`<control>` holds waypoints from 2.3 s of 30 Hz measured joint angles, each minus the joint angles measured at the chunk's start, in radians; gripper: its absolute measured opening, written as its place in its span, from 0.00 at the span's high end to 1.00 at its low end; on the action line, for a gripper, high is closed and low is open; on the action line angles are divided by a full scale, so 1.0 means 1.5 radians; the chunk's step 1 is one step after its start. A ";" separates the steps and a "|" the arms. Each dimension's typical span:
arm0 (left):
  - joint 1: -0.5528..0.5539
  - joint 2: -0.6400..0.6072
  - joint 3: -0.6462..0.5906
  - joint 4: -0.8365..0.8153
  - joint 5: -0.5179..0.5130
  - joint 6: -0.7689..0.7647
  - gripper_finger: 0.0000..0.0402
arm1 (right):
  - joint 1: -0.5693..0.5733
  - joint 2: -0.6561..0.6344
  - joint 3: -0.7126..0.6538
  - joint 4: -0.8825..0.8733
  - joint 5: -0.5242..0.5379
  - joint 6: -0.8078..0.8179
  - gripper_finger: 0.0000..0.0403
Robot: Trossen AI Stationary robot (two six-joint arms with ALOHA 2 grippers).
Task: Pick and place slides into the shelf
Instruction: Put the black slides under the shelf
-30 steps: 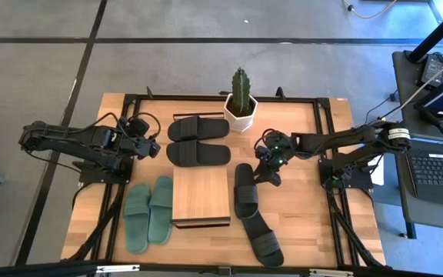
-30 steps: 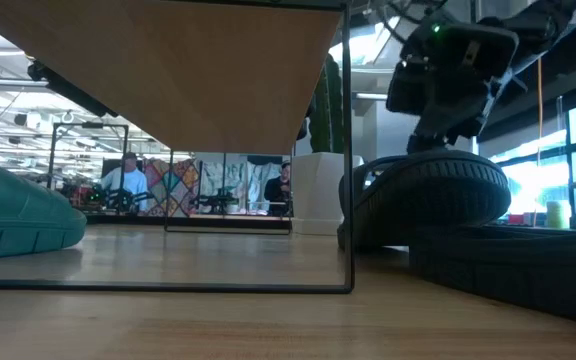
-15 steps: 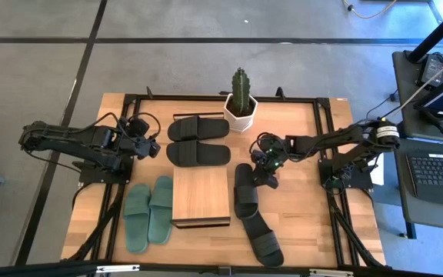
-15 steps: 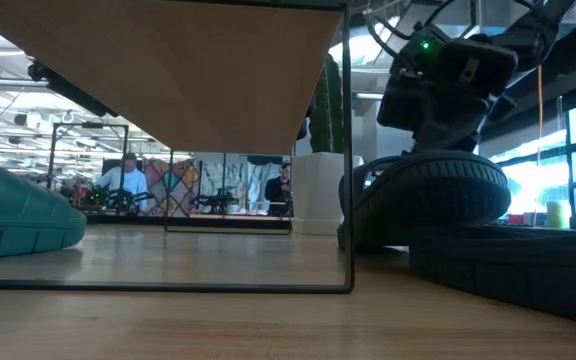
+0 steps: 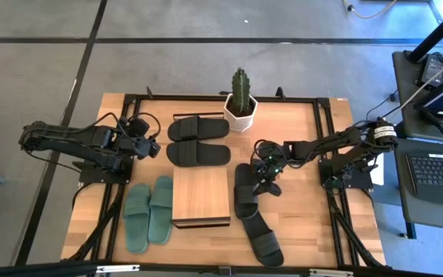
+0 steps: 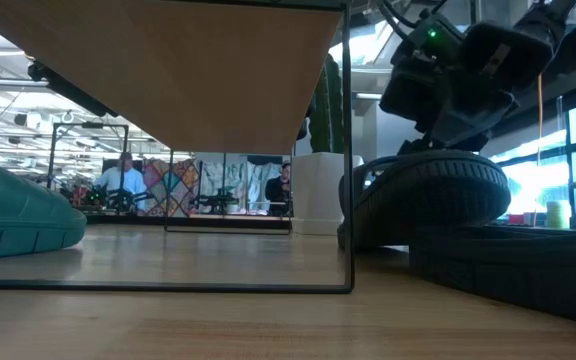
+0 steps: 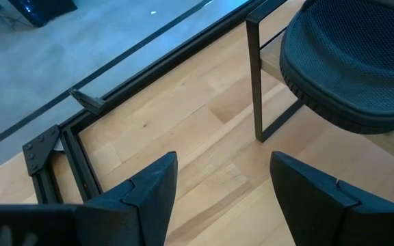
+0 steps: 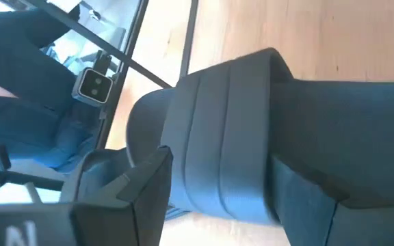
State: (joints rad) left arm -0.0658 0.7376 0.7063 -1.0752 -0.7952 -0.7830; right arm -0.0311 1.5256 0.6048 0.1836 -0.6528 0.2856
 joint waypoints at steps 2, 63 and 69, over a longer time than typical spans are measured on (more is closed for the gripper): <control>0.000 0.000 0.000 0.000 0.000 0.000 0.44 | 0.002 0.007 0.000 0.007 0.001 -0.002 0.44; 0.000 0.000 0.000 0.000 0.000 -0.002 0.44 | 0.095 0.061 -0.001 0.203 0.645 0.369 0.97; 0.000 0.000 0.000 -0.001 0.000 -0.002 0.44 | 0.113 0.113 -0.001 0.276 0.693 0.397 0.97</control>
State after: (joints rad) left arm -0.0661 0.7374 0.7063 -1.0760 -0.7952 -0.7862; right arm 0.1380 1.6950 0.6033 0.5969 0.3863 0.8816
